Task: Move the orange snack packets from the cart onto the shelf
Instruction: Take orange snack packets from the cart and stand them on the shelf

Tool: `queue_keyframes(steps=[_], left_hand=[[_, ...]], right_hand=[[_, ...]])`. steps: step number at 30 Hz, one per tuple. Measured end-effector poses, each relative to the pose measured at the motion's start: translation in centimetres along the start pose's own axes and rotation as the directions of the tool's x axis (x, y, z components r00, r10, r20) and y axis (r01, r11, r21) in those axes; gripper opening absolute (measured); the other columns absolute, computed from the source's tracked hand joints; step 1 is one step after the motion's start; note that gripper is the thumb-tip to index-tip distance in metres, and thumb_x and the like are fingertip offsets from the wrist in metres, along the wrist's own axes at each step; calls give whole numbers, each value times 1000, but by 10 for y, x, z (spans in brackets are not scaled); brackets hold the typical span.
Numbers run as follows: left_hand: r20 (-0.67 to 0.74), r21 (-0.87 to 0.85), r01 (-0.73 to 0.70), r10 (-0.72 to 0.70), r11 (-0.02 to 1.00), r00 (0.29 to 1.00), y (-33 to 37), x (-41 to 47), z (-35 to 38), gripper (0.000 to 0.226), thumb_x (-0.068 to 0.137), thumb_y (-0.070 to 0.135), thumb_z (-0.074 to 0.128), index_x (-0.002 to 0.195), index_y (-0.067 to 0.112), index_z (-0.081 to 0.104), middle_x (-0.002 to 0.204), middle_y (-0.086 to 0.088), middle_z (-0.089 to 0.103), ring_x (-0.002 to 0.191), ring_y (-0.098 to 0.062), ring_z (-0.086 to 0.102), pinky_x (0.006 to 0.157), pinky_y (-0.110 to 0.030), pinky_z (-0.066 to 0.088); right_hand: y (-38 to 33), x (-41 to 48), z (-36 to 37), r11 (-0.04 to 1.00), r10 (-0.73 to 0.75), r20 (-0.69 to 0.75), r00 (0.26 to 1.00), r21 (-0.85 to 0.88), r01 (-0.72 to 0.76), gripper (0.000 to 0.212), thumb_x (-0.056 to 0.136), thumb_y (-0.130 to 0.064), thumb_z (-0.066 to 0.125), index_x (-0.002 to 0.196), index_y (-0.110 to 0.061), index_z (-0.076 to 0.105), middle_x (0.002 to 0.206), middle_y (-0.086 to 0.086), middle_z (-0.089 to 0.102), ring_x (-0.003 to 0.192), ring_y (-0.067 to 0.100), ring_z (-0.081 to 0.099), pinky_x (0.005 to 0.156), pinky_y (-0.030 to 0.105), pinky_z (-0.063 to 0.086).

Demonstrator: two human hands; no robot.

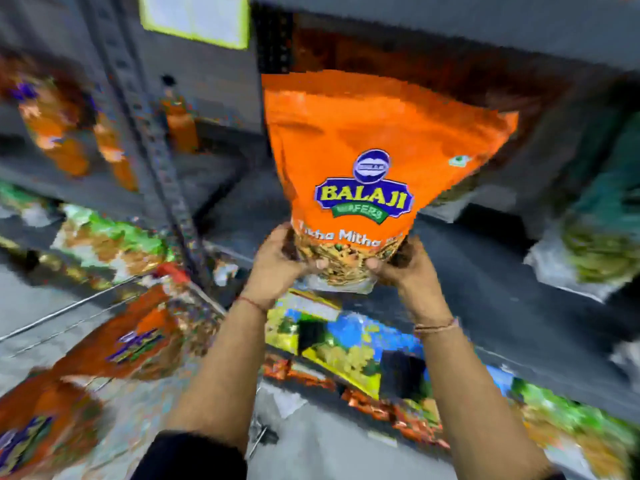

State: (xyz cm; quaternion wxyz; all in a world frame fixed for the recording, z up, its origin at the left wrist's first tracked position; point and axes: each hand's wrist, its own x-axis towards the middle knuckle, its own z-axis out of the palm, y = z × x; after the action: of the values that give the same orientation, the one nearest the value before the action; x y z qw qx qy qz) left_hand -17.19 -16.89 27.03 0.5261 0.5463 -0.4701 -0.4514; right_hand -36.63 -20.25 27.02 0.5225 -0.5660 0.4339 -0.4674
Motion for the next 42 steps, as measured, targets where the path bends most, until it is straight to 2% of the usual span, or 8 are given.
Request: queue_keyframes(steps=[11, 16, 19, 24, 27, 31, 36, 42], left_hand=[[217, 65, 72, -85, 995, 972, -15, 145, 193, 84, 53, 18, 79, 128, 12, 40, 130, -12, 53, 117, -26, 52, 100, -53, 44], [172, 90, 123, -138, 988, 975, -38, 169, 206, 91, 53, 33, 82, 131, 20, 37, 138, -11, 49, 122, -29, 50, 102, -54, 42], [153, 124, 28, -47, 992, 987, -30, 154, 208, 88, 66, 23, 78, 138, 10, 30, 142, -15, 44, 128, -28, 44, 108, -47, 37], [-203, 84, -66, 82, 994, 976, -48, 53, 138, 49, 78, 10, 69, 124, 10, 51, 103, -17, 64, 72, 12, 58, 74, -10, 48], [-420, 339, -111, 256, 934, 871, -77, -20, 56, 24, 78, 32, 64, 98, 19, 60, 88, -10, 64, 79, -6, 56, 77, -29, 47], [-622, 567, 163, 290, 808, 727, -121, -82, -58, 47, 75, 44, 54, 97, 4, 61, 98, -23, 62, 97, -34, 52, 89, -38, 37], [-832, 116, 528, -208, 841, 514, -167, -148, -158, 68, 67, 49, 60, 113, -1, 56, 113, -27, 59, 107, -39, 53, 93, -45, 42], [-716, -265, 566, -552, 781, 427, -222, -161, -216, 78, 65, 27, 80, 128, -2, 44, 133, -24, 50, 121, -36, 48, 101, -43, 39]], right_hand=[[30, 75, -172, 998, 57, -303, 951, 10, -57, 39, 67, -8, 71, 99, -13, 49, 98, 8, 61, 78, 9, 65, 53, 20, 55], [42, 97, -178, 992, 105, -318, 942, 95, -79, 47, 81, 2, 59, 123, -5, 40, 115, 11, 54, 102, 26, 55, 73, 36, 58], [52, 85, -165, 989, 134, -411, 902, 109, -97, 61, 74, -12, 70, 125, -17, 37, 134, 13, 47, 120, 25, 48, 102, 50, 42], [63, 21, -91, 999, 24, -484, 875, -28, -43, 83, 70, -12, 75, 134, -3, 23, 141, 15, 32, 125, 17, 35, 99, 13, 38], [74, -23, -6, 935, -155, -312, 937, -351, 38, 91, 63, -46, 70, 134, -4, 30, 145, 19, 28, 136, 24, 26, 114, 36, 23], [84, -60, 120, 840, -283, 150, 947, -438, 320, 78, 73, -62, 53, 131, -15, 31, 147, 8, 20, 138, 14, 16, 115, 21, 14], [119, -62, 238, 803, -159, 572, 805, -400, 442, 87, 67, -51, 66, 134, -13, 27, 148, 7, 20, 137, 8, 15, 114, 15, 13], [194, -31, 306, 811, 360, 624, 694, -577, 98, 111, 53, -25, 86, 139, -3, 20, 146, 19, 28, 135, 30, 30, 111, 35, 27]])
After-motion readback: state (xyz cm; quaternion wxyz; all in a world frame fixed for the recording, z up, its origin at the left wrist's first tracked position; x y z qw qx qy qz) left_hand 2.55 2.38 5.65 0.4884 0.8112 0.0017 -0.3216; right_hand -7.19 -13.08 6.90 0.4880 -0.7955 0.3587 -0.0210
